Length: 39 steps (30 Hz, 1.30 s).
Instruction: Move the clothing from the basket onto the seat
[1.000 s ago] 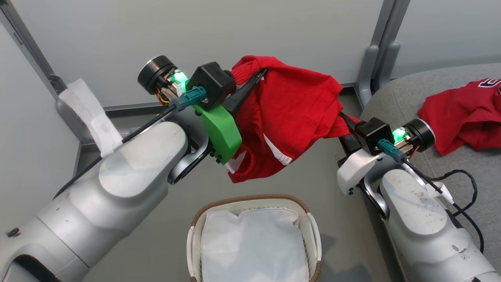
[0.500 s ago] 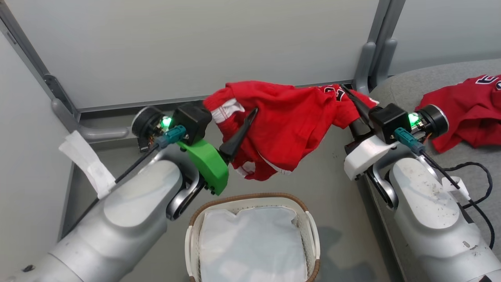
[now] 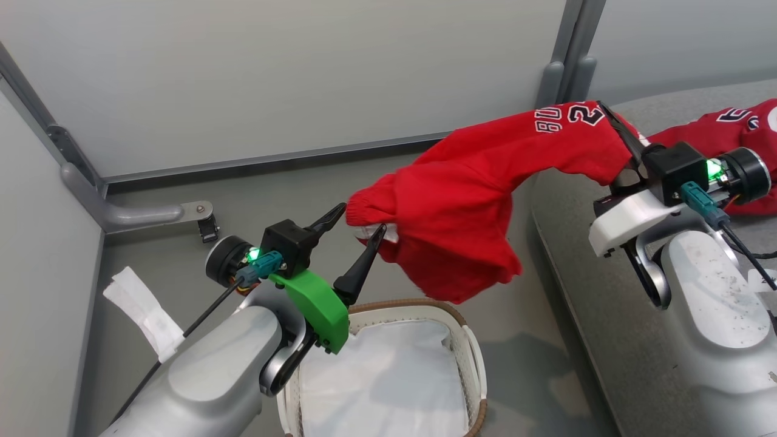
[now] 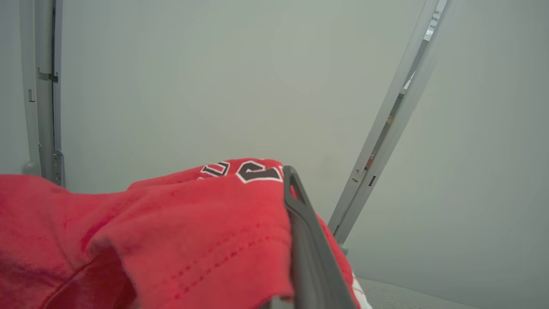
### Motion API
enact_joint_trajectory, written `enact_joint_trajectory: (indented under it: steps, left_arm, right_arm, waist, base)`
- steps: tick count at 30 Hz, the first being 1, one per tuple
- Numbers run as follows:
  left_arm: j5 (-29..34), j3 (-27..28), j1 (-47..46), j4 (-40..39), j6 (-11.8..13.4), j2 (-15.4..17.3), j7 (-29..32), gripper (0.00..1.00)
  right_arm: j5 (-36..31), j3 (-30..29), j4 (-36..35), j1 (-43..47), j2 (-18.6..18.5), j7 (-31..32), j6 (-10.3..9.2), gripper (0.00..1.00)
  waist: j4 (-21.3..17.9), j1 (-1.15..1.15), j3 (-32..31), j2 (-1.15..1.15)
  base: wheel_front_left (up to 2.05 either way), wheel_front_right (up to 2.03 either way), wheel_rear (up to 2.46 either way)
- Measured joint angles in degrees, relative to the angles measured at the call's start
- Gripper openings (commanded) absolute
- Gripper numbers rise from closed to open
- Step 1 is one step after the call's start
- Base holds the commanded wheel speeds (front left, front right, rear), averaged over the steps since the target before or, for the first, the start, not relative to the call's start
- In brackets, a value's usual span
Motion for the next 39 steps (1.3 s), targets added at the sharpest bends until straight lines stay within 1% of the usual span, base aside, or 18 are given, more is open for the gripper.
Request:
enact_joint_trajectory:
  steps: [8,17,27,33,39]
  left_arm:
    - [2.45,2.38,2.52,0.09,-0.47,0.00,-0.02,1.00]
    - [5.56,3.25,5.75,-1.11,-1.27,-3.09,-0.18,1.00]
    - [8.14,5.55,8.25,-2.11,-1.82,-6.48,-0.21,1.00]
    - [9.92,6.00,8.62,-1.69,-2.42,-7.05,-0.21,1.00]
    - [11.02,6.44,8.59,-1.15,-2.78,-7.40,-0.21,1.00]
  right_arm:
    - [-0.69,-3.08,-1.67,1.88,-1.83,0.00,0.00,0.00]
    - [-1.42,-6.04,-3.74,5.70,-3.07,0.00,0.00,0.00]
    - [-1.58,-6.11,-7.11,7.10,-2.20,0.80,0.00,0.00]
    - [-1.10,-5.28,-7.69,7.17,-1.32,1.00,0.00,0.00]
    - [-0.62,-4.98,-6.95,7.09,-0.86,0.94,0.00,0.00]
  waist:
    - [-1.80,0.00,-0.11,0.00]
    - [-4.61,0.00,-0.28,0.00]
    - [-10.52,0.00,0.30,0.00]
    - [-14.44,0.00,1.42,0.00]
    - [-17.20,0.01,3.22,0.00]
  base:
    - [0.00,0.00,0.00]
    - [0.00,0.00,0.00]
    - [0.00,0.00,0.00]
    - [0.00,0.00,0.00]
    - [0.00,0.00,0.00]
